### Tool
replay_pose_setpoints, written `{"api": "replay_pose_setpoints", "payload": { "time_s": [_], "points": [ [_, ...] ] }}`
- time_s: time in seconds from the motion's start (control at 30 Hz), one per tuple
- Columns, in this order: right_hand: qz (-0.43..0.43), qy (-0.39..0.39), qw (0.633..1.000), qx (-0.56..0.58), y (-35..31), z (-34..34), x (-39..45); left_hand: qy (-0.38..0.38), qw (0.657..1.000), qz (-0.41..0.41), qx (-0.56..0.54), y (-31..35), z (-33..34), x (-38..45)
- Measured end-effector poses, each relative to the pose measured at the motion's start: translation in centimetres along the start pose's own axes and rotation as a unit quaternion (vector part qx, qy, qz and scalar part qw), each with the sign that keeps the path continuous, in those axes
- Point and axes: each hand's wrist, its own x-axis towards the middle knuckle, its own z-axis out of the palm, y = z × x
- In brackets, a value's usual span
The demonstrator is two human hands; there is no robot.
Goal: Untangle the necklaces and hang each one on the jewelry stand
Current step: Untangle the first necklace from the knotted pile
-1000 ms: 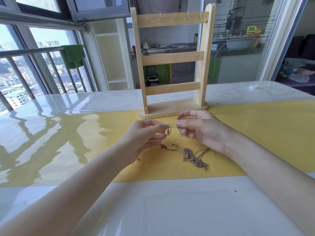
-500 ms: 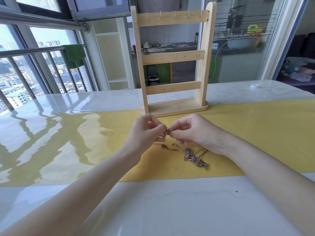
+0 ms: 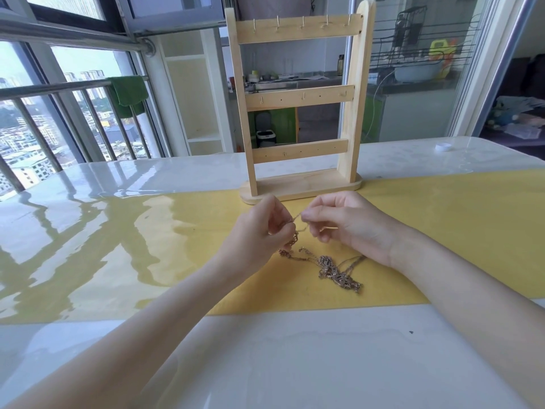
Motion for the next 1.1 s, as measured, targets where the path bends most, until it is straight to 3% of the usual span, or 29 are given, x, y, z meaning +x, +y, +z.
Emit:
{"api": "replay_pose_setpoints", "payload": {
  "time_s": [0.1,0.37,0.5,0.7,0.87,1.1],
  "points": [
    [-0.005,0.024,0.998,0.049,0.0,0.1,0.2,-0.012,1.0,-0.008,0.002,0.0,0.3,0.0],
    [0.013,0.05,0.989,0.14,0.0,0.0,0.3,-0.059,0.97,-0.12,-0.202,0.3,0.1,0.1],
    [0.032,0.076,0.985,0.152,0.1,-0.2,0.3,-0.077,0.952,-0.153,-0.254,0.3,-0.2,0.1],
    [-0.005,0.127,0.988,-0.086,0.9,0.2,0.2,-0.07,0.927,-0.206,-0.307,0.3,-0.5,0.2],
    [-0.067,0.081,0.988,-0.111,0.0,0.6,-0.2,-0.044,0.927,-0.219,-0.301,0.1,-0.6,0.3],
    [-0.062,0.043,0.982,-0.171,0.0,0.7,-0.3,-0.021,0.941,-0.203,-0.269,-0.1,-0.8,0.2]
  ]
}}
